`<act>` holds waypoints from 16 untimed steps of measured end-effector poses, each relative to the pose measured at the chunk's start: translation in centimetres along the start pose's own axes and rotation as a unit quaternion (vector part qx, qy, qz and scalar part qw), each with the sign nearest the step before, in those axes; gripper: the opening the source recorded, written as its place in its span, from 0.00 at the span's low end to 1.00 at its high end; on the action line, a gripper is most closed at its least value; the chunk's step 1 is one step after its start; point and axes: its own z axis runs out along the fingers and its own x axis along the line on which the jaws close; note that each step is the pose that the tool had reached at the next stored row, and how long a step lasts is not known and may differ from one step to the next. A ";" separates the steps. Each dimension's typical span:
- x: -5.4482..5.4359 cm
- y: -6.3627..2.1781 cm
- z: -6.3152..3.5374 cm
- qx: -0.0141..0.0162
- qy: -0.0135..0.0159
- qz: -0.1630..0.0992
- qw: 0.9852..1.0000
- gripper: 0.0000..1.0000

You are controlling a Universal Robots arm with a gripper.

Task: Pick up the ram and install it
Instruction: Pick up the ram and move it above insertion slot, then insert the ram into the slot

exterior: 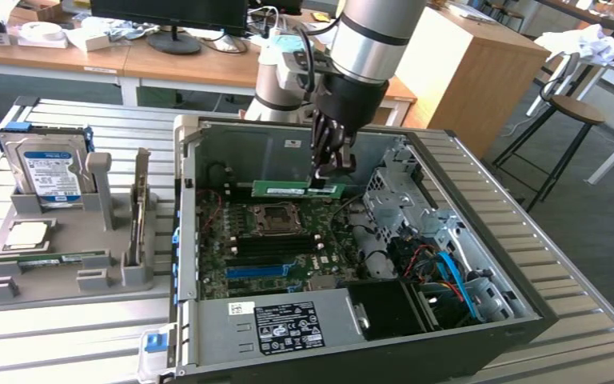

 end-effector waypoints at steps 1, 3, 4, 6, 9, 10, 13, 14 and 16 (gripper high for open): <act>0.0 0.00 0.03 0.000 0.000 0.000 1.000 0.11; 0.0 0.00 0.11 0.000 0.000 0.000 1.000 0.11; 0.0 -0.01 0.17 0.000 0.000 0.000 1.000 0.11; 0.0 -0.01 0.27 0.000 0.000 0.000 1.000 0.11; 0.0 -0.01 0.29 0.000 0.000 0.000 1.000 0.11; 0.0 -0.01 0.29 0.000 0.000 0.000 1.000 0.11; 0.0 -0.02 0.35 0.000 0.000 0.000 1.000 0.11; 0.0 -0.02 0.39 0.000 0.000 0.000 1.000 0.11; 0.0 -0.02 0.46 0.000 0.000 0.000 1.000 0.11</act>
